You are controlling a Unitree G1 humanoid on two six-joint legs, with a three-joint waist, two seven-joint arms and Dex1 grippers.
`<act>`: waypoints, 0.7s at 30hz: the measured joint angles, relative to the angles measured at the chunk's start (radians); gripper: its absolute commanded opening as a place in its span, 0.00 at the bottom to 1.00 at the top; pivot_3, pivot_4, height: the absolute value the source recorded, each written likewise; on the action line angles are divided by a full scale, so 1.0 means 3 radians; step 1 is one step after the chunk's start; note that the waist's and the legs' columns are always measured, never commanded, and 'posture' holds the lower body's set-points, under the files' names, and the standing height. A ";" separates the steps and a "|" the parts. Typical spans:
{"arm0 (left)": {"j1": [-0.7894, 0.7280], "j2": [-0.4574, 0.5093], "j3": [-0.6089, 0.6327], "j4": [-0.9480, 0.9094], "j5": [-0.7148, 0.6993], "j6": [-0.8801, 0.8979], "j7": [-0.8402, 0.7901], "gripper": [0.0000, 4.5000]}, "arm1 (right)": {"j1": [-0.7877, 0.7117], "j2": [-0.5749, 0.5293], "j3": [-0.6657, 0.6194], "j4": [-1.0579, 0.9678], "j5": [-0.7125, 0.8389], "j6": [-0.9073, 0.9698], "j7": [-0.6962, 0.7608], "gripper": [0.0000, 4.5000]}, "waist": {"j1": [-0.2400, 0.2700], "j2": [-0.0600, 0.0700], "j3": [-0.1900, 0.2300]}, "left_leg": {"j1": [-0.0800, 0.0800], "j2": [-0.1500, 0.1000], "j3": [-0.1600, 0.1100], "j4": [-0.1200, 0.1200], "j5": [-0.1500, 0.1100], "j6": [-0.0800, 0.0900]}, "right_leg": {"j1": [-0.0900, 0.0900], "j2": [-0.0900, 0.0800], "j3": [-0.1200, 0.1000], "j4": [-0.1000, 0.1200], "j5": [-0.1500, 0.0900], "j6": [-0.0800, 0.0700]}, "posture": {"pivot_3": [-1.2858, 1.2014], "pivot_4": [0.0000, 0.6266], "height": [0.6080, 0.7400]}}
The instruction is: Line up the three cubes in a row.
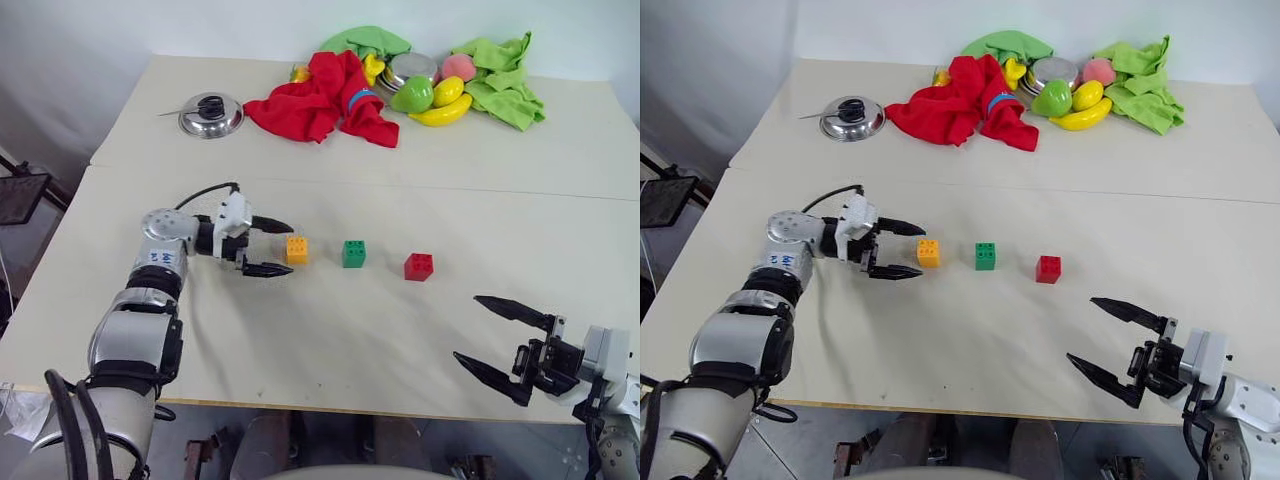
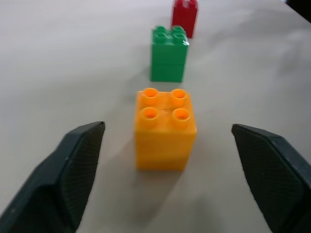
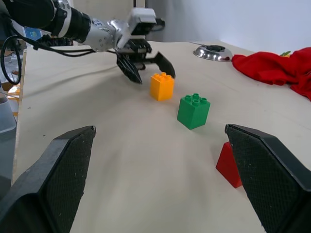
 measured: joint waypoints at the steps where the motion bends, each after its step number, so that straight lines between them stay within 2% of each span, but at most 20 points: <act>1: 0.0056 0.0055 0.0008 -0.0066 -0.0030 0.0006 0.0000 0.95 | 0.0009 -0.0010 -0.0005 0.0012 0.0002 0.0000 0.0015 1.00 | 0.0001 0.0000 0.0000 | 0.0000 0.0000 0.0000 0.0000 0.0000 0.0000 | 0.0000 0.0000 0.0000 0.0001 0.0000 0.0000 | 0.52 0.24 1.00; 7: 0.0964 0.0599 0.0162 -0.0969 -0.0298 0.0248 0.0002 0.95 | -0.0080 -0.0178 -0.0158 0.0229 0.0046 0.0009 0.0155 1.00 | -0.0056 0.0000 0.0000 | 0.0005 0.0001 0.0002 0.0000 0.0000 0.0000 | 0.0001 -0.0002 0.0009 0.0003 0.0000 0.0000 | 0.52 0.24 1.00; 10: 0.1452 0.0670 0.0318 -0.1554 -0.0502 0.0484 0.0033 0.95 | -0.0215 -0.0207 -0.0162 0.0353 0.0053 0.0007 0.0238 1.00 | -0.0055 0.0000 0.0000 | 0.0007 0.0000 0.0000 0.0001 -0.0001 0.0000 | 0.0004 -0.0006 0.0010 0.0005 0.0000 0.0000 | 0.52 0.24 1.00; 13: 0.2084 0.0709 0.0586 -0.2380 -0.0739 0.0839 0.0345 0.95 | -0.0359 -0.0220 -0.0141 0.0520 0.0020 -0.0005 0.0316 1.00 | -0.0059 0.0000 0.0000 | 0.0007 0.0001 -0.0001 0.0000 -0.0002 -0.0001 | 0.0003 -0.0008 0.0012 0.0004 0.0000 -0.0001 | 0.52 0.24 1.00; 17: 0.2686 0.0731 0.0872 -0.3140 -0.0923 0.1161 0.0711 0.95 | -0.0435 -0.0213 -0.0115 0.0602 0.0009 -0.0055 0.0348 1.00 | -0.0055 0.0002 0.0000 | 0.0011 0.0000 -0.0002 0.0000 -0.0003 -0.0001 | 0.0007 -0.0010 0.0012 0.0002 0.0000 -0.0001 | 0.52 0.24 1.00; 21: 0.2919 0.0725 0.1029 -0.3356 -0.0930 0.1198 0.0964 0.95 | -0.0450 -0.0207 -0.0109 0.0621 0.0009 -0.0069 0.0351 1.00 | -0.0042 0.0002 0.0000 | 0.0012 0.0000 -0.0002 0.0000 -0.0003 -0.0002 | 0.0008 -0.0010 0.0011 0.0002 0.0000 -0.0001 | 0.52 0.24 1.00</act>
